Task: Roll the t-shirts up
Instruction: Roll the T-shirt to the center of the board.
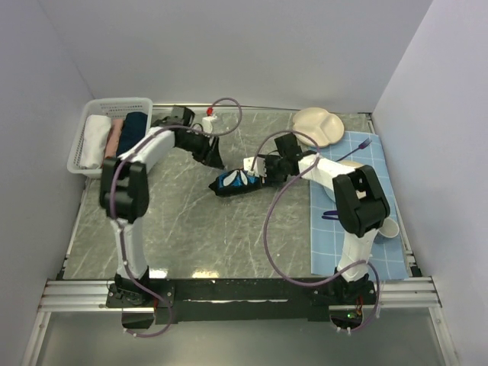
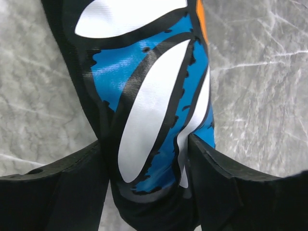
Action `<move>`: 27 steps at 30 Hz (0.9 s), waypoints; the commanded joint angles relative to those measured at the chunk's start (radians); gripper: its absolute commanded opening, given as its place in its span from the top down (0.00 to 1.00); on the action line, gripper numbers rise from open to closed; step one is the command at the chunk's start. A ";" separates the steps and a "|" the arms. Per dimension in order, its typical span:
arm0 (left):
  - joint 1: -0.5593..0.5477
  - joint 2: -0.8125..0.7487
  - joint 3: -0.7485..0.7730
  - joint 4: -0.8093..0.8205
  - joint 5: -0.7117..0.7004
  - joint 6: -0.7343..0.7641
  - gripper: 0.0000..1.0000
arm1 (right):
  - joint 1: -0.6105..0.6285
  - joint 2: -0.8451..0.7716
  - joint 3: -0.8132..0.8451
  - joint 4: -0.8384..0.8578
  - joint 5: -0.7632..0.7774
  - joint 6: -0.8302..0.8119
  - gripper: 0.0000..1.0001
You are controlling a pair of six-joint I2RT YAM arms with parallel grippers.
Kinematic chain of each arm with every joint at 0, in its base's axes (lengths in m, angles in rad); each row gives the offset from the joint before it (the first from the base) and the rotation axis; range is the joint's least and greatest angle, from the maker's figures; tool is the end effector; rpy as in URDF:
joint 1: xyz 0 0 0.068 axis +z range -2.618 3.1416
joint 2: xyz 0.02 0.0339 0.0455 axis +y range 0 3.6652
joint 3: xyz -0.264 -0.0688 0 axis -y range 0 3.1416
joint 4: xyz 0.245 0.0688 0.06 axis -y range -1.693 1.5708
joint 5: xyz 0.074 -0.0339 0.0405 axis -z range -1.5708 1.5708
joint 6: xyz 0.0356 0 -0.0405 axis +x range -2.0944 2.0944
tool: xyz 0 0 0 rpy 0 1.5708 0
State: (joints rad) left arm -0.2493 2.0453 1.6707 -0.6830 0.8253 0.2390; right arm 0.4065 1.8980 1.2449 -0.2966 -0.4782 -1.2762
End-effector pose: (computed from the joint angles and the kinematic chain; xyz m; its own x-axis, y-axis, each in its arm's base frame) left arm 0.4188 -0.1336 0.2290 -0.6979 0.3434 -0.6285 0.7021 0.5013 -0.5057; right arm 0.3585 0.1722 0.1764 0.3544 -0.7724 -0.5271 -0.8881 -0.1017 -0.4482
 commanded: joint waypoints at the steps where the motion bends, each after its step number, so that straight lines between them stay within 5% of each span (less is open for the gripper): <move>1: -0.028 -0.233 -0.192 0.204 -0.143 0.135 0.37 | -0.008 0.061 0.165 -0.271 -0.095 0.034 0.33; 11: -0.212 -0.367 -0.468 0.385 -0.287 0.434 0.34 | -0.023 0.174 0.366 -0.475 -0.157 0.130 0.34; 27: -0.389 -0.272 -0.684 0.801 -0.508 0.583 0.33 | -0.057 0.243 0.493 -0.599 -0.221 0.160 0.35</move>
State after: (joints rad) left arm -0.5961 1.7325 1.0374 -0.0601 0.3950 0.7483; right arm 0.3550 2.1353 1.6974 -0.8112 -0.6521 -1.1305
